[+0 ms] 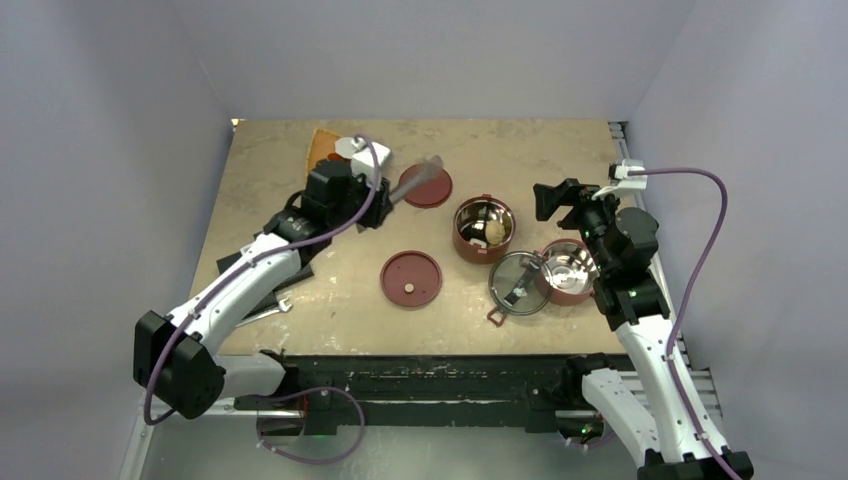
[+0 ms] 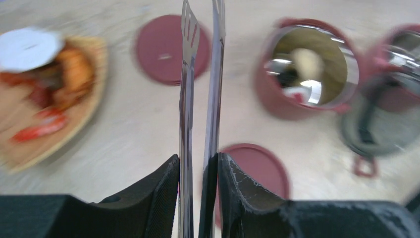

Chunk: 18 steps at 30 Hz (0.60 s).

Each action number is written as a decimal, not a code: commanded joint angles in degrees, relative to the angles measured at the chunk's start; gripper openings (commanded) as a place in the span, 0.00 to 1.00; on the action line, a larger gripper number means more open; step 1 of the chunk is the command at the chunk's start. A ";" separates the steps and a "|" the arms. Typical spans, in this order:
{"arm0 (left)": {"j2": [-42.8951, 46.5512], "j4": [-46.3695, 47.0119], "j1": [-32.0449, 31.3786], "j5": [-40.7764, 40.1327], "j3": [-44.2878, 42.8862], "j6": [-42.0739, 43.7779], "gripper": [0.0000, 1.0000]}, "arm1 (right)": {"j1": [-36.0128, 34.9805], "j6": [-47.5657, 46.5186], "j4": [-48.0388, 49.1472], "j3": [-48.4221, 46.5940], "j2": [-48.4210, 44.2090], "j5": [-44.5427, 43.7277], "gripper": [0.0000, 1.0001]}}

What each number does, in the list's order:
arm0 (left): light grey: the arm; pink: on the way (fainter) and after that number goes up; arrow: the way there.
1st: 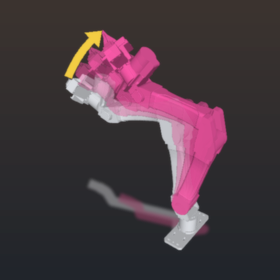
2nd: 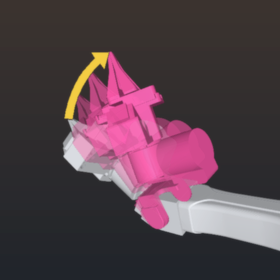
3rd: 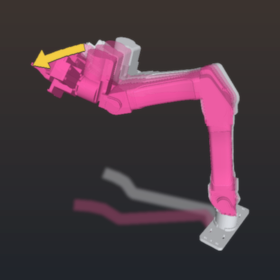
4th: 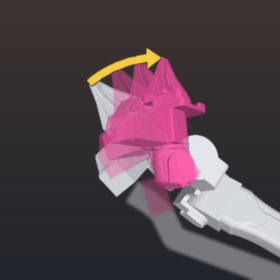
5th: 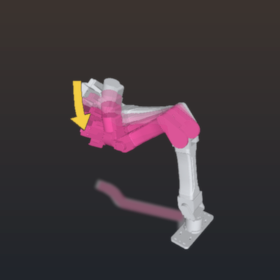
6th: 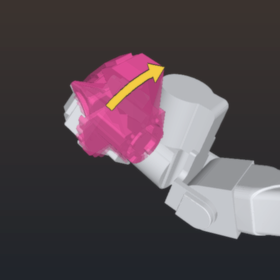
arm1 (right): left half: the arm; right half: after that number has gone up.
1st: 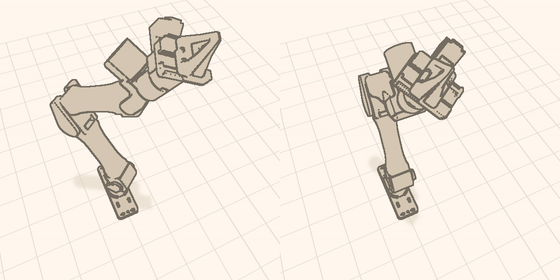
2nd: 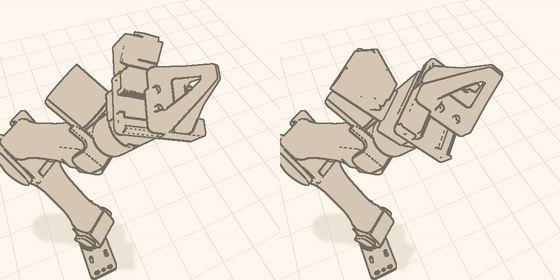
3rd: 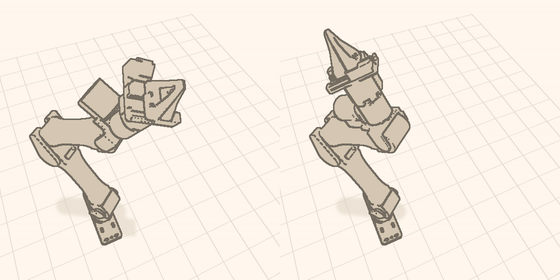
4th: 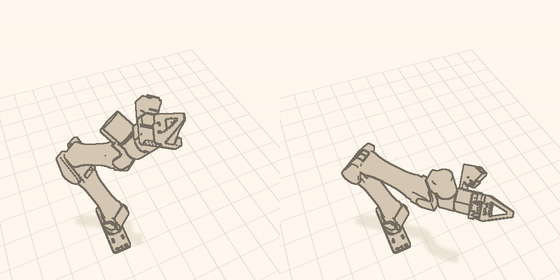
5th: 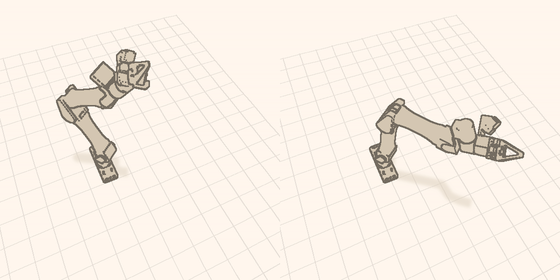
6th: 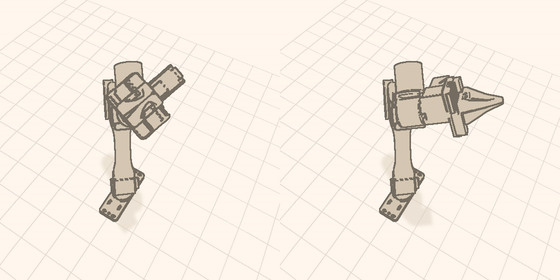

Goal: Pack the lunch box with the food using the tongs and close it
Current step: Place the fake food in the packing box, then pick up the fake food from the plate.

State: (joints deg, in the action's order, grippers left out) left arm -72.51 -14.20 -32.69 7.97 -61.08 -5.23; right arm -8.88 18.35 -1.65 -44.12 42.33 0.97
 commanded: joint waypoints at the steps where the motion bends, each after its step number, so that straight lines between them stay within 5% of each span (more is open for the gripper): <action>1: -1.34 -2.89 7.73 -14.13 -3.29 -1.94 0.31 | 0.01 -0.59 2.44 -0.75 -1.00 0.58 0.93; 6: -4.21 -8.42 11.99 -24.23 -4.87 -3.38 0.32 | 0.01 -0.22 1.74 -0.62 -1.47 1.35 0.93; 18: -7.85 -8.98 16.69 -26.53 -5.73 -3.96 0.32 | 0.01 0.27 2.25 -0.14 -1.60 2.28 0.93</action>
State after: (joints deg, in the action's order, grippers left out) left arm -79.53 -24.10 -16.08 -15.57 -63.64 -9.02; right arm -8.88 18.41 -1.65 -44.12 41.32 2.52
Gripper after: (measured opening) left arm 0.326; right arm 0.930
